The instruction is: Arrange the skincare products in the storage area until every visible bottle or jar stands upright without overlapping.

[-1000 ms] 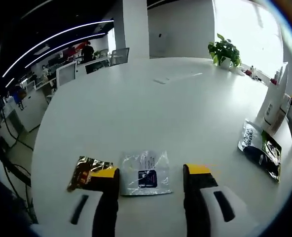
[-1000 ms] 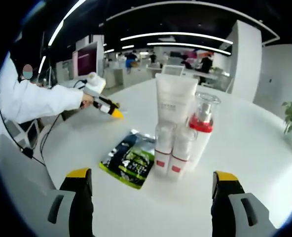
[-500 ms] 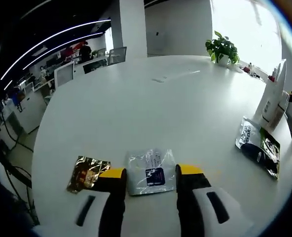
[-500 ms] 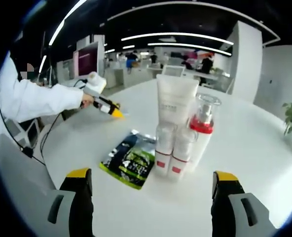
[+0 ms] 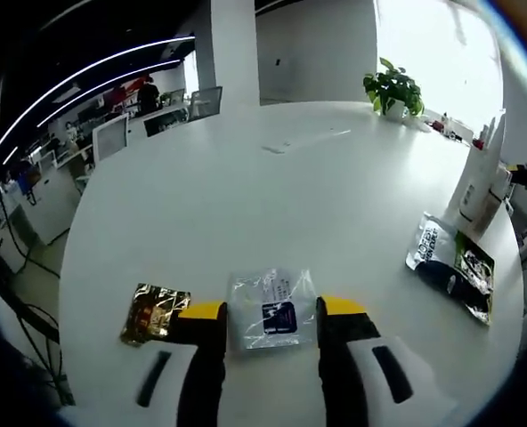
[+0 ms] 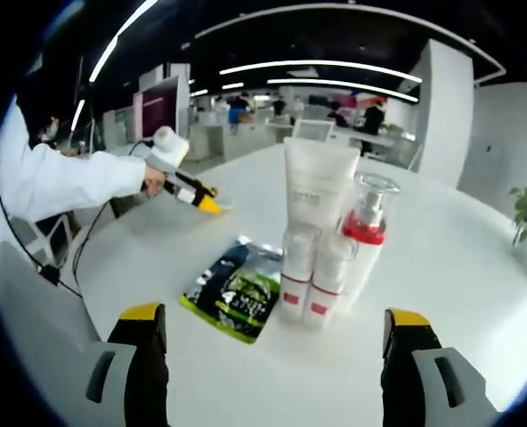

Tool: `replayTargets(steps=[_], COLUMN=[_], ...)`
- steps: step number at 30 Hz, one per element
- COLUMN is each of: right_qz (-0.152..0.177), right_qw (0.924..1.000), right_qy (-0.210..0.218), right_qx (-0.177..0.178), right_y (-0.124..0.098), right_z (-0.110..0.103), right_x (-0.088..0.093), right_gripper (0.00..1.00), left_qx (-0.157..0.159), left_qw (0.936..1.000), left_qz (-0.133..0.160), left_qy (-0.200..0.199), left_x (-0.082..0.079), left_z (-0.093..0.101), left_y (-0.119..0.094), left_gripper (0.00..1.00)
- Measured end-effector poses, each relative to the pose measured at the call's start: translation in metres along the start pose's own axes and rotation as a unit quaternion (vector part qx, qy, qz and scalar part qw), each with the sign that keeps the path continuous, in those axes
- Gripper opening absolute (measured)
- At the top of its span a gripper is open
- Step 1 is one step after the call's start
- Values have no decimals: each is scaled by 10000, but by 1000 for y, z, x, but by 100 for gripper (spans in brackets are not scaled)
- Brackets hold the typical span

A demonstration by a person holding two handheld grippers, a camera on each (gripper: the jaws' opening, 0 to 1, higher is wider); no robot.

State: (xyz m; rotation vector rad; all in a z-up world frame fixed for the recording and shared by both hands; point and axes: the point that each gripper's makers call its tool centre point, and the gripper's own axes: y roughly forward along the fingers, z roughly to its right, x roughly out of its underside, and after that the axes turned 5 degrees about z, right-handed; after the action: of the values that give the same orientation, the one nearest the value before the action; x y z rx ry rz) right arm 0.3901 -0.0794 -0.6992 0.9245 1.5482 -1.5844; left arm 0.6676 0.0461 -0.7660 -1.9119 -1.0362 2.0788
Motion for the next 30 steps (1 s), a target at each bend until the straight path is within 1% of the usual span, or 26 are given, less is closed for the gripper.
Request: replayTargets(steps=[2,4,8,10,12,14,16,18,22,24,26,30], right_qz=[17,25,67,96,144,197,227,203,230,251,268,253], right_qw=[10000,10000,10000,9999,9999,9997,9997,9997,9996,9996,9995,9994], right_qy=[18,5,-10,7,67,98,85,78,37,32,41,-37], right_qx=[-1,-1,-20,-28,-56,-80,-97,-123,-137,-132,-153,-242], right_y=[0,-1,-1,-1,-2,-1,-2,-2,-3,-4,-4,-5], right_z=[0,0,0,0,-1,-2,-3,-4,-6,-6,-7,-12], right_x=[-1,-1,-3,-5,-7,-8,-10,-9,-11,-12,-13,-13], right_gripper=[99,99,99,97,95,94,92,91,89,88,86,84], left_qx=[75,119,273,345,417,435,503,559,682,719,760,897], left_qw=[10000,9999,9995,9992,9989,9987,9981,9977,9963,9958,9953,9939], left_qz=[23,29,30,47,139,166,204,215,287,334,383,468], left_qy=[26,62,143,195,188,190,284,323,430,449,454,444], left_x=[-2,-2,-3,-5,-11,-13,-15,-13,-21,-23,-27,-33], left_z=[5,6,19,25,30,33,36,36,47,46,49,63], left_y=[-1,1,-4,-6,-10,-13,-13,-12,-19,-17,-20,-28], left_gripper=[40,40,40,40,40,40,40,40,40,40,40,40])
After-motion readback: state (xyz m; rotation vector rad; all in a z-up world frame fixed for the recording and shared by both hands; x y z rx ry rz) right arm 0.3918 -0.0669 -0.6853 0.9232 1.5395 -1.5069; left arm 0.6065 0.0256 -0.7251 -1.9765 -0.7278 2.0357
